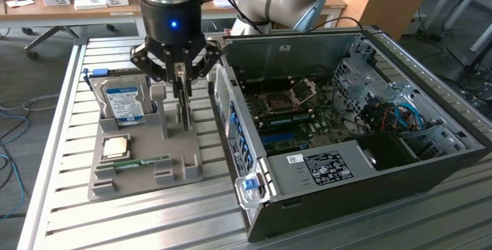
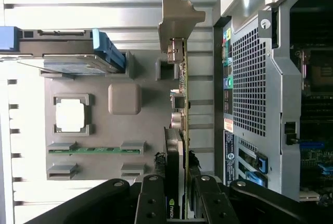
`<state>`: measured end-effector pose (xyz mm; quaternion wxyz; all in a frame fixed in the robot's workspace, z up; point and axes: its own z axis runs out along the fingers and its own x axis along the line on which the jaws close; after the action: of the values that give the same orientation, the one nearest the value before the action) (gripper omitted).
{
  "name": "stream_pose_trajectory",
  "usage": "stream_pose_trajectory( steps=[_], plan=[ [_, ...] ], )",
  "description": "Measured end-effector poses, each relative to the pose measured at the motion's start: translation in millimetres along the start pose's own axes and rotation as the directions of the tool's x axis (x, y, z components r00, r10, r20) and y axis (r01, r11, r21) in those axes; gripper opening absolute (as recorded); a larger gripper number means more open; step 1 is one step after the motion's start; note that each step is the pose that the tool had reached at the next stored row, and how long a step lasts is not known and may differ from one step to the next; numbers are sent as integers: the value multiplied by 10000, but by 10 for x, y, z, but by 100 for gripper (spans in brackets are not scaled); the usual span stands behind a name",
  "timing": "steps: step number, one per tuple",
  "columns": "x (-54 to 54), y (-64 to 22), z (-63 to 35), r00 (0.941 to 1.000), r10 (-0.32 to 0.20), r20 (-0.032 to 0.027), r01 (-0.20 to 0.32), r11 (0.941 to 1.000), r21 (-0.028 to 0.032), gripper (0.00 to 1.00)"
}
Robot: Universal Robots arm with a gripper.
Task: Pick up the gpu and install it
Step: 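Pick up the gpu and move the gpu toward the slot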
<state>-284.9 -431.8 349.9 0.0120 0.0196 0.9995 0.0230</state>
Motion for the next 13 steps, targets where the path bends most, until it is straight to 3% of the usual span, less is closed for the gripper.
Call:
stream_pose_trajectory(
  steps=[13],
  plan=[
    [-8, 17, -364, 10000, 0, 0, 0, 10000, 0, 27]
  ],
)
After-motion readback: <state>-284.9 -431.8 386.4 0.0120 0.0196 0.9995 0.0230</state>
